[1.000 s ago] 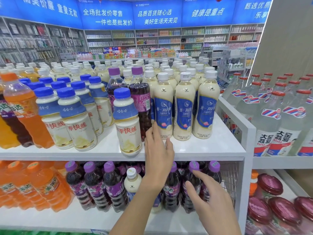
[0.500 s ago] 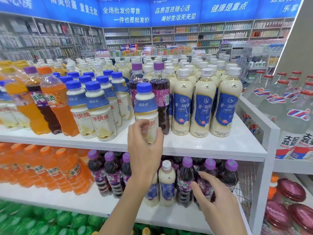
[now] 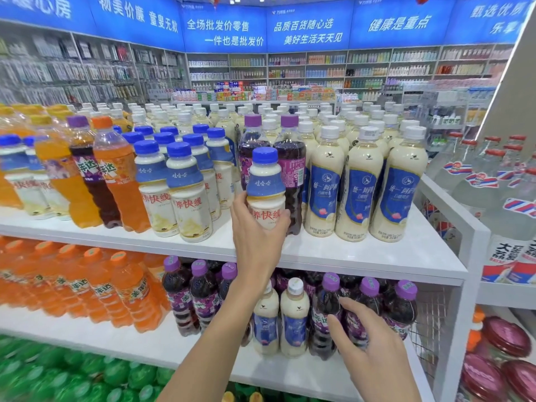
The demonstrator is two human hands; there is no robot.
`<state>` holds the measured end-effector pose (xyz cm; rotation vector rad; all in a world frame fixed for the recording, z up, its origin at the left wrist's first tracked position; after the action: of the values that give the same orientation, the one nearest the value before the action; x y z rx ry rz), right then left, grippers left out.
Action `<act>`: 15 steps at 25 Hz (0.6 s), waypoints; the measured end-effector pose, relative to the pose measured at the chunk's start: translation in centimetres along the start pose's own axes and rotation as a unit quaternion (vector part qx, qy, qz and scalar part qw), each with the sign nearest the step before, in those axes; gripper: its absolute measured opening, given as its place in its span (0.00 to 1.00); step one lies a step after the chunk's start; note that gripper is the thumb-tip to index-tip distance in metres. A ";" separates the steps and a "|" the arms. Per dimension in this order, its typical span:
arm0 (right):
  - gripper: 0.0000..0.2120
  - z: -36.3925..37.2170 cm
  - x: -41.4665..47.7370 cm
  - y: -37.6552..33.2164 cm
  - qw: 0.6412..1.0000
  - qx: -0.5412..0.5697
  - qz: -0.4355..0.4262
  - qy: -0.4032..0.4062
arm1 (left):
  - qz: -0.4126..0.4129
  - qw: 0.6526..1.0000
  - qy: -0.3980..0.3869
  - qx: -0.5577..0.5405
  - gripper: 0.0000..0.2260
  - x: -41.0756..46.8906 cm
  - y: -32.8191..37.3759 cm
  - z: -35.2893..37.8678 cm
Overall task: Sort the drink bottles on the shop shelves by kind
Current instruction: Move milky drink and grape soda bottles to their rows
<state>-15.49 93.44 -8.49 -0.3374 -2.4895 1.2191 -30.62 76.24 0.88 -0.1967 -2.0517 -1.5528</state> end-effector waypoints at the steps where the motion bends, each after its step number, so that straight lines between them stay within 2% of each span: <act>1: 0.18 0.0 0.0 0.0 1.000 0.000 -0.001 0.003 | -0.003 1.000 -0.002 0.002 0.31 0.2 -0.1 0.1; 7: 0.18 0.3 0.1 -0.4 1.000 0.002 -0.011 0.009 | -0.032 0.999 0.003 0.009 0.27 1.0 0.4 0.3; 15: 0.20 0.1 0.3 -1.3 0.999 0.004 -0.026 -0.025 | -0.050 0.996 -0.041 -0.054 0.23 -0.1 1.4 -1.4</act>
<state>-15.91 92.67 -7.44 -0.2412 -2.5181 1.2312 -29.45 75.45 2.24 -0.2043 -2.0690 -1.7453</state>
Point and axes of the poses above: each hand's wrist, its own x-axis towards the middle knuckle, its own z-axis out of the palm, y = z × x, the point moved 3 cm from there along x, towards the middle knuckle, and after that the axes turned 3 degrees about -y, right-handed, at the moved point
